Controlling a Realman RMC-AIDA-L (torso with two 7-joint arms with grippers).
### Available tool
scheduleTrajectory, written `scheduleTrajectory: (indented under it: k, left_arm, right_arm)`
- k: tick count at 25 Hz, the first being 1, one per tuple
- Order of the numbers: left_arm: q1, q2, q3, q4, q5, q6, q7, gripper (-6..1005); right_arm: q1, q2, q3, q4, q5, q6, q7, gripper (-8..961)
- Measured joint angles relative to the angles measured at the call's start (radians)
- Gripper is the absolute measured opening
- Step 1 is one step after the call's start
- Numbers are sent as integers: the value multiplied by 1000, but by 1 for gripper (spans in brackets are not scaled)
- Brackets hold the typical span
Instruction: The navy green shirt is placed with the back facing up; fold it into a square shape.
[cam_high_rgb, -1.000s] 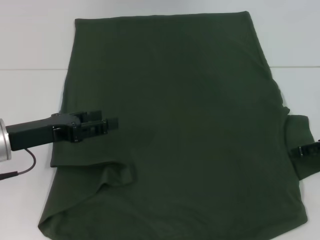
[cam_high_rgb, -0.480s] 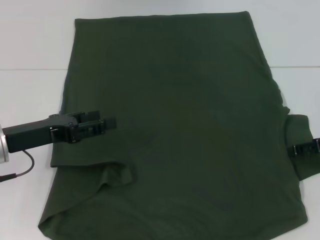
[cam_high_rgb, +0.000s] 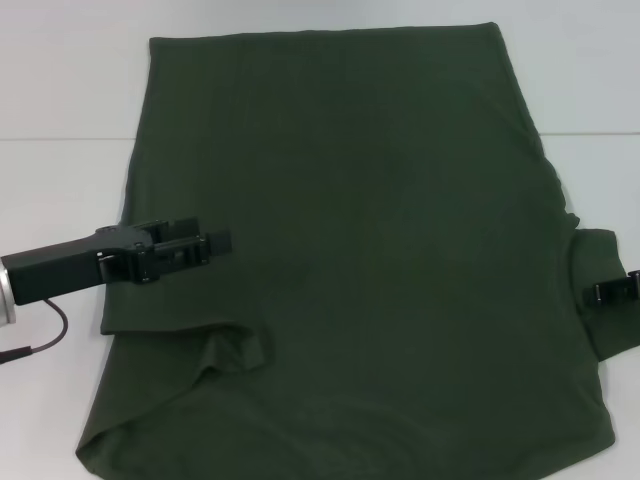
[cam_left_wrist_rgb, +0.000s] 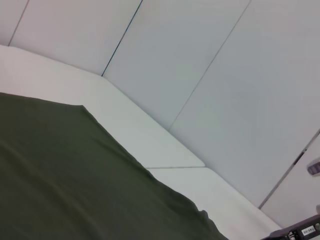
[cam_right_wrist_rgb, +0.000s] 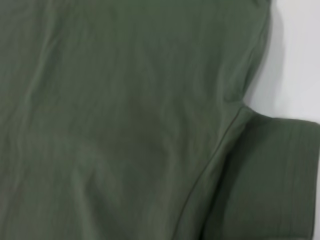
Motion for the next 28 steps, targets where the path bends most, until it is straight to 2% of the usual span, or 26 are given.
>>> scheduleTrajectory:
  k: [3,12,17,22,28]
  left_arm:
    - [0,0,0,0,-3,1,-1,753]
    - [0,0,0,0,-13,3,-3,753]
    - [0,0,0,0,-14,3,-3,753]
    - [0,0,0,0,-14,4,-4,753]
    - [0,1,-1,1,-22,5,-6,752]
  right_arm:
    - [-2,-2,5,4,-2,4,6,724]
    - [-14,-5,42,-1,-6,11,23,482]
    - [-13,-5,43,7,-5,21,18,239]
    - [-14,-7,43,-1,-16,25,40,36]
    - [-28,-15,46,-49,-69,63,107,17]
